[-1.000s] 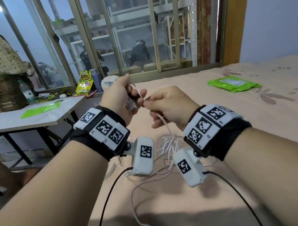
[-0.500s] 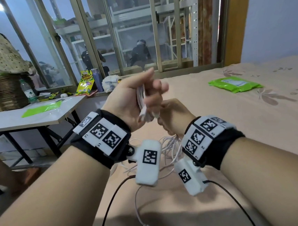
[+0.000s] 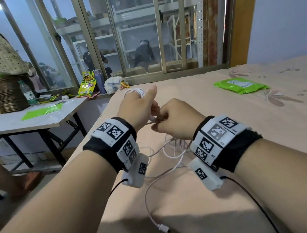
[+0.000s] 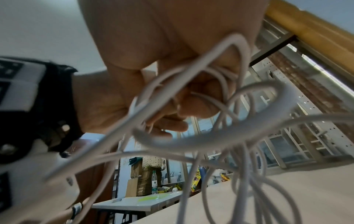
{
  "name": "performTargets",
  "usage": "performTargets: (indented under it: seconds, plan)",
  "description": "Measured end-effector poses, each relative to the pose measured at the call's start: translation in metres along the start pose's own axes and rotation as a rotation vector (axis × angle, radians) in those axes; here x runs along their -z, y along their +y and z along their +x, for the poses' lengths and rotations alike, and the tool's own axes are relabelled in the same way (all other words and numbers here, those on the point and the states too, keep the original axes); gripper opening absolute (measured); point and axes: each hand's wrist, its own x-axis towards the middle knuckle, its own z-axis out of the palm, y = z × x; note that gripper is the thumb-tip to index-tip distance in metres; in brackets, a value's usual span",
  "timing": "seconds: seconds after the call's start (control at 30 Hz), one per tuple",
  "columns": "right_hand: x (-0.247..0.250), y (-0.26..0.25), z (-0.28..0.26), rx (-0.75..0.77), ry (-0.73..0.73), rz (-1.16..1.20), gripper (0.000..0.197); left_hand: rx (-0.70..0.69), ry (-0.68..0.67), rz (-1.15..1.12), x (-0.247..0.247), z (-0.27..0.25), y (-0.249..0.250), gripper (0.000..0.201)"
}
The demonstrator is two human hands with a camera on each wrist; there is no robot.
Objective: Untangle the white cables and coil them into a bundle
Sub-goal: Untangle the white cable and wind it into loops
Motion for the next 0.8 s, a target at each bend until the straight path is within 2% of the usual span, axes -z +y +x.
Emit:
performTargets:
  seconds: [0.13, 0.2, 0.3, 0.37, 0.47, 0.57, 0.7, 0.73, 0.8]
  plan:
    - [0.011, -0.002, 0.000, 0.021, -0.016, 0.062, 0.014, -0.046, -0.065, 0.275, 0.009, 0.000, -0.003, 0.051]
    - [0.014, -0.004, -0.001, 0.074, -0.006, 0.043, 0.018, -0.025, -0.159, 0.314, 0.011, -0.004, 0.000, 0.055]
    - [0.017, -0.006, 0.000, 0.150, 0.077, -0.045, 0.033, 0.169, -0.353, 0.110, 0.009, -0.010, 0.005, 0.062]
    - [0.018, -0.005, 0.001, 0.194, 0.127, -0.059, 0.031, 0.273, -0.452, -0.018, 0.011, -0.013, 0.009, 0.068]
    - [0.020, 0.002, 0.003, 0.221, 0.172, -0.038, 0.018, 0.324, -0.543, 0.009, 0.017, -0.015, 0.014, 0.070]
    - [0.021, 0.013, 0.006, 0.227, 0.212, -0.024, 0.039, 0.394, -0.684, -0.058, 0.024, -0.017, 0.017, 0.060]
    - [0.018, 0.022, 0.003, 0.200, 0.246, -0.010, 0.071, 0.386, -0.824, -0.342, 0.030, -0.017, 0.018, 0.046]
    - [0.015, 0.023, 0.002, 0.176, 0.241, 0.007, 0.075, 0.381, -0.843, -0.437, 0.032, -0.017, 0.019, 0.045]
    - [0.010, 0.029, 0.001, 0.132, 0.228, 0.052, 0.068, 0.349, -0.879, -0.635, 0.034, -0.015, 0.023, 0.043]
